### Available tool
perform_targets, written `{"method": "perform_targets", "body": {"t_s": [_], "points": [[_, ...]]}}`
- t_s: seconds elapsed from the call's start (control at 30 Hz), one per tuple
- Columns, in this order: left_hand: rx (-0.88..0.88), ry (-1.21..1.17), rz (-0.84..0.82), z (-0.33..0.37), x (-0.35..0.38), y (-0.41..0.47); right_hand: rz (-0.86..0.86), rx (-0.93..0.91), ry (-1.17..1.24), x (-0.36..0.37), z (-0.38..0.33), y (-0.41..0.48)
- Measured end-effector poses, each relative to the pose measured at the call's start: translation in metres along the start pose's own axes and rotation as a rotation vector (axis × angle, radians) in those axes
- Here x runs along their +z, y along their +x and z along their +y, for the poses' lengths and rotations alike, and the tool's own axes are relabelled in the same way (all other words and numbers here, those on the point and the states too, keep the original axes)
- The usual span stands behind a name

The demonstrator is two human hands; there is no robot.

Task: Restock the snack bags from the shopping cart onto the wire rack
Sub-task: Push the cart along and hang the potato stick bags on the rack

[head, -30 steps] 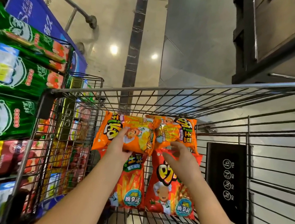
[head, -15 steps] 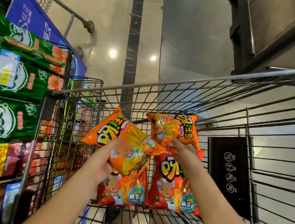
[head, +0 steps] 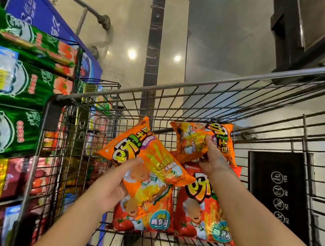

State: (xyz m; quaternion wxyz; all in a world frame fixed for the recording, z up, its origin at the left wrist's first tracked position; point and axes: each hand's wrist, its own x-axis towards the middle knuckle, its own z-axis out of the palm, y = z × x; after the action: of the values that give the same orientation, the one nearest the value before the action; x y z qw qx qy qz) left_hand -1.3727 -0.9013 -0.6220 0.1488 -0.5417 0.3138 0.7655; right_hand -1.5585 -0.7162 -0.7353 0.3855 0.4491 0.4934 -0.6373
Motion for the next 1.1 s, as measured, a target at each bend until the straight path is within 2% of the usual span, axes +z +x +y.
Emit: {"method": "perform_targets", "body": {"t_s": [0.33, 0.67, 0.83, 1.0, 1.1], "points": [[0.014, 0.061, -0.004, 0.002, 0.001, 0.005, 0.123, 0.019, 0.095, -0.001, -0.006, -0.002], [-0.005, 0.169, -0.045, 0.007, 0.006, -0.025, -0.031, 0.059, 0.009, -0.033, -0.012, -0.046], [0.020, 0.265, 0.004, 0.012, 0.005, -0.063, -0.088, 0.020, -0.225, -0.060, -0.004, -0.082], [0.078, 0.295, 0.080, 0.021, 0.007, -0.109, -0.220, -0.064, -0.434, -0.079, -0.016, -0.136], [0.149, 0.325, 0.084, 0.028, 0.010, -0.140, -0.324, -0.180, -0.603, -0.083, -0.031, -0.173]]}}
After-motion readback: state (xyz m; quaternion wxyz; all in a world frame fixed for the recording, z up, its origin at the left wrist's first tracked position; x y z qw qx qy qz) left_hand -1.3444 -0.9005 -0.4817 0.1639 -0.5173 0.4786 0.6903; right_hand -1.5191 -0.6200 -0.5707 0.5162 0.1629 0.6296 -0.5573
